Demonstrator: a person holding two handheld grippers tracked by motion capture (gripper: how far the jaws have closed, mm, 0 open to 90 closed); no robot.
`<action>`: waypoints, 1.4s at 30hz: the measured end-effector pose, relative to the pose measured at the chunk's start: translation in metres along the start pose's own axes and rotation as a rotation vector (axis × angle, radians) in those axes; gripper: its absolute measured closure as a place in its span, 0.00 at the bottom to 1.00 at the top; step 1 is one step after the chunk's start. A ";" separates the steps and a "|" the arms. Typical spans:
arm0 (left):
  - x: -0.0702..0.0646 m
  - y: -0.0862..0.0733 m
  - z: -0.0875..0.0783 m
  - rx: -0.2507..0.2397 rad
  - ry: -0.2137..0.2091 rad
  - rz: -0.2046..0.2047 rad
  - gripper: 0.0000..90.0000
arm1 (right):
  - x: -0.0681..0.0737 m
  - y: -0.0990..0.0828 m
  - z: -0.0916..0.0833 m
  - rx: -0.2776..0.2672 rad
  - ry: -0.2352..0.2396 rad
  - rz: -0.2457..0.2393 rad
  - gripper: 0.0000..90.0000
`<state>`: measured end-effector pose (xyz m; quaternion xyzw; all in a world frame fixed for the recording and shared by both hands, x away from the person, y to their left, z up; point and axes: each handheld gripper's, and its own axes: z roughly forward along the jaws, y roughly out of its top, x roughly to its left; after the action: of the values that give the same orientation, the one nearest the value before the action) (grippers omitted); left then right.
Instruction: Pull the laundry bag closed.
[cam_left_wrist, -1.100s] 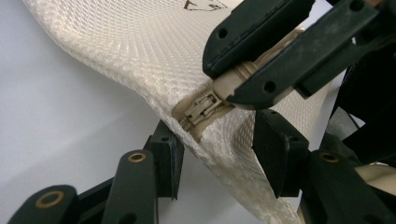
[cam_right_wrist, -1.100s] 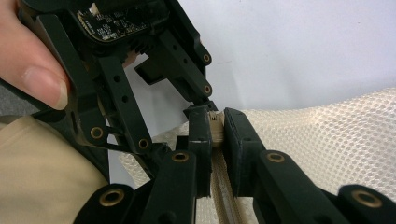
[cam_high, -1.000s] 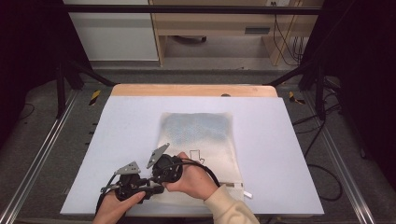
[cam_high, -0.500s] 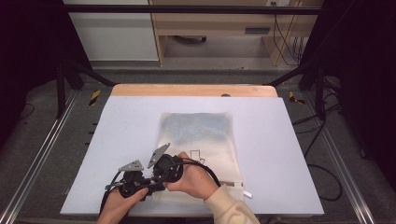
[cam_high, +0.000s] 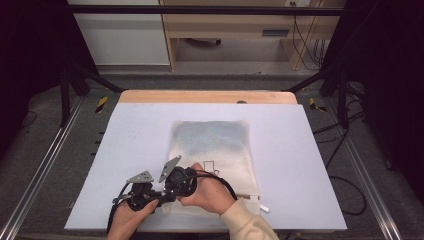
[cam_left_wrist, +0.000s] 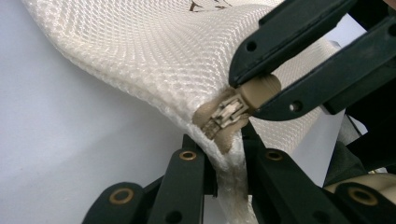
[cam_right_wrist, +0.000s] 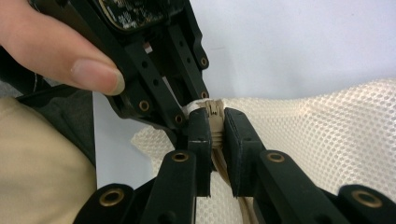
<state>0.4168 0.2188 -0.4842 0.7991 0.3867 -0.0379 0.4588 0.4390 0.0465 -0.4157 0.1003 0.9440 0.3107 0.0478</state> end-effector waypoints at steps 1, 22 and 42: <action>0.000 0.000 0.000 0.001 0.006 0.007 0.94 | 0.000 0.000 0.001 0.002 -0.007 -0.005 0.91; -0.004 0.001 -0.001 -0.003 0.018 0.012 0.94 | -0.009 -0.023 -0.005 0.106 -0.029 0.025 0.91; -0.005 0.000 0.002 0.000 0.020 0.017 0.94 | -0.010 -0.033 -0.007 0.083 -0.036 0.030 0.91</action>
<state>0.4137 0.2148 -0.4835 0.8027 0.3843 -0.0258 0.4553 0.4425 0.0139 -0.4296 0.1219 0.9535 0.2700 0.0559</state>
